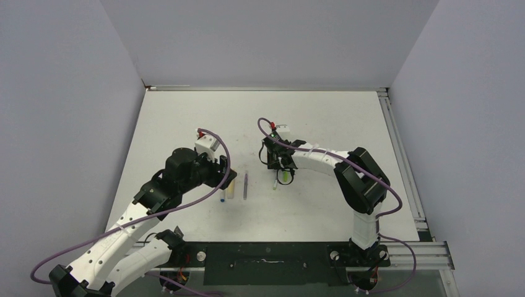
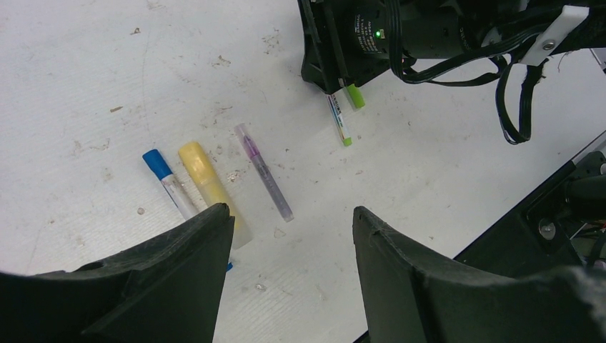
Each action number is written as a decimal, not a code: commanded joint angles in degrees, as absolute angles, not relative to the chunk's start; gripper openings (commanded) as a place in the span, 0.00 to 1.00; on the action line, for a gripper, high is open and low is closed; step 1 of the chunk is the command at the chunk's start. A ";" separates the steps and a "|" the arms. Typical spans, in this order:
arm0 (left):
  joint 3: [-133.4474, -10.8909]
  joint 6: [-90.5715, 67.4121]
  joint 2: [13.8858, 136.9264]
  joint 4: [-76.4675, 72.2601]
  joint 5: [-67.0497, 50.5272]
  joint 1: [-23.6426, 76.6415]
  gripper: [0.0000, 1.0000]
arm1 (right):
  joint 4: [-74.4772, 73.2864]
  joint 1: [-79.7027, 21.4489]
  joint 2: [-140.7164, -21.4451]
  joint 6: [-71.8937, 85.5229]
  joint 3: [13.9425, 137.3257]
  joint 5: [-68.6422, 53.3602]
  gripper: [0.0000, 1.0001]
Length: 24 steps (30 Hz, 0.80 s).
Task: Insert the pens into the pen caps
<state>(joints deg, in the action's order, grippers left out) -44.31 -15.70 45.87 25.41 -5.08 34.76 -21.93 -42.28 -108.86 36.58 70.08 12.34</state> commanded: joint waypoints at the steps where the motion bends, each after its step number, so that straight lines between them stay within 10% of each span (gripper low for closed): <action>1: -44.82 -13.99 46.14 21.86 -6.39 34.37 0.60 | -21.56 -41.81 -109.91 37.15 72.10 13.43 0.36; 13: -44.81 -14.18 45.88 22.10 -6.04 34.12 0.60 | -21.77 -41.86 -110.99 37.52 70.77 12.44 0.06; 24: -44.06 -16.44 44.68 20.84 -7.96 33.57 0.53 | -21.92 -43.42 -104.04 35.89 72.25 11.56 0.05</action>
